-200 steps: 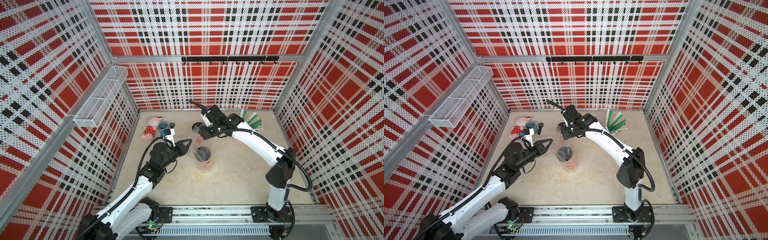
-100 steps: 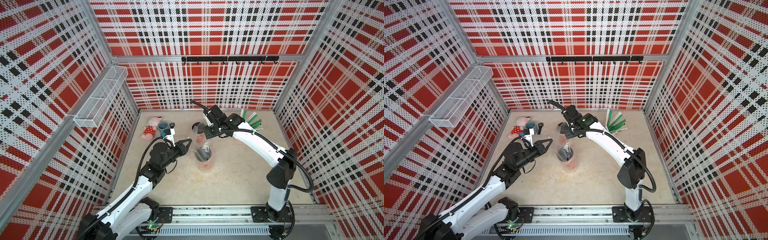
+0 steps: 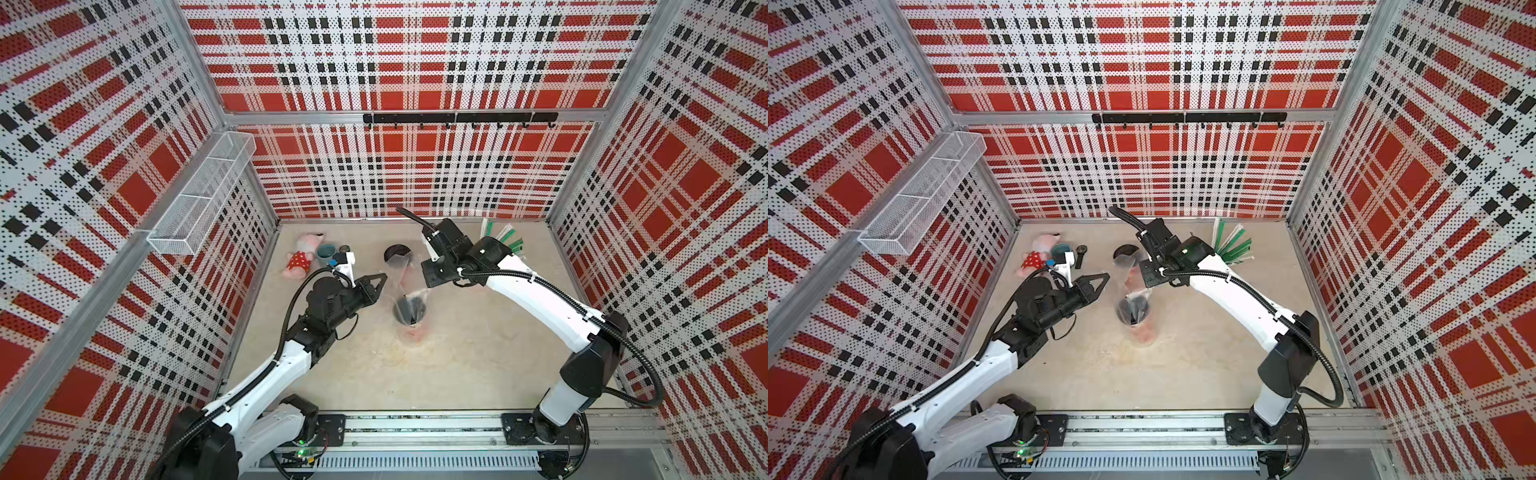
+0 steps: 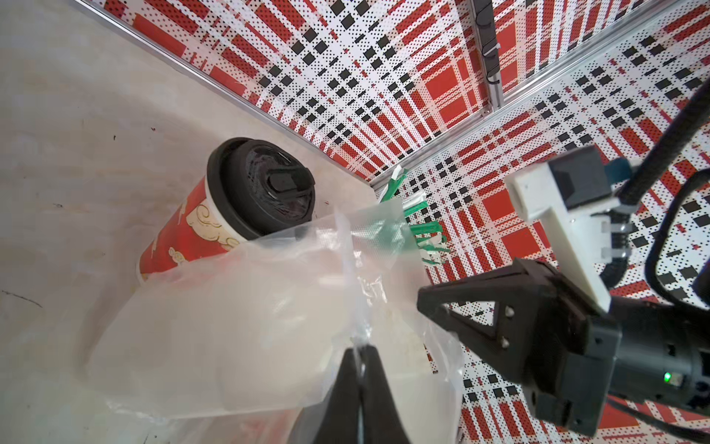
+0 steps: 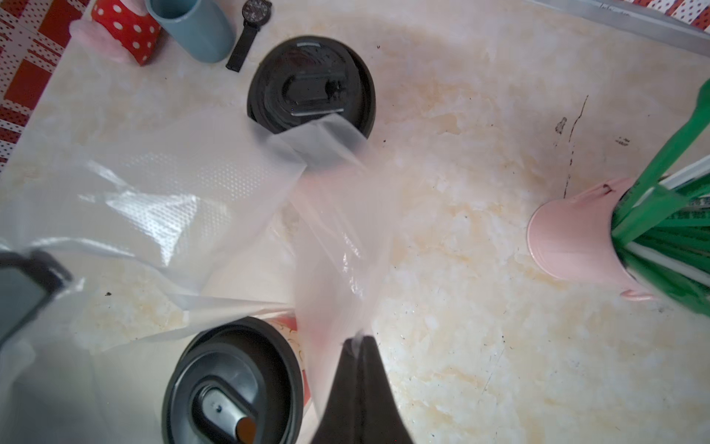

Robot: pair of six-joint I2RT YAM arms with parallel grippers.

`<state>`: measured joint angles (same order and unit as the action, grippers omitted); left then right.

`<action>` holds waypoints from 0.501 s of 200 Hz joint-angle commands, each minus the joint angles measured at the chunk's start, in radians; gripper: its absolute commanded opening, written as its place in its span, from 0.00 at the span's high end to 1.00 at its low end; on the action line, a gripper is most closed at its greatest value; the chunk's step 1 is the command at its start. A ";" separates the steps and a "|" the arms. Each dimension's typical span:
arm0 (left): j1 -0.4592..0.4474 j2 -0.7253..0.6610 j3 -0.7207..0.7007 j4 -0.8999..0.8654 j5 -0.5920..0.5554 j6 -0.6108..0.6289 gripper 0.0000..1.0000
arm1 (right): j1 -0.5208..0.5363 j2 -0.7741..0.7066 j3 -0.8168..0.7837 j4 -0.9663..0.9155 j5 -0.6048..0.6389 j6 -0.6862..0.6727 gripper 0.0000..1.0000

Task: Pack milk tea into plastic carrier bags
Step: Adjust the plastic carrier bag at the center of the board.

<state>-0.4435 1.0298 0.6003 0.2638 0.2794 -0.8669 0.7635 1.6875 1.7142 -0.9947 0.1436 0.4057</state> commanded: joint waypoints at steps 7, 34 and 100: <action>0.013 -0.014 0.029 0.022 -0.023 0.017 0.97 | 0.005 -0.042 -0.027 0.001 0.038 0.028 1.00; 0.019 -0.059 0.016 -0.013 -0.050 0.023 0.97 | 0.005 -0.059 -0.039 0.014 0.058 0.035 1.00; 0.017 -0.056 -0.014 0.029 -0.018 0.029 0.97 | 0.003 -0.034 -0.014 0.126 -0.068 -0.045 0.92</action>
<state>-0.4332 0.9668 0.5983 0.2619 0.2447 -0.8589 0.7635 1.6691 1.6756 -0.9314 0.1345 0.4004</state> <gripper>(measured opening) 0.044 0.074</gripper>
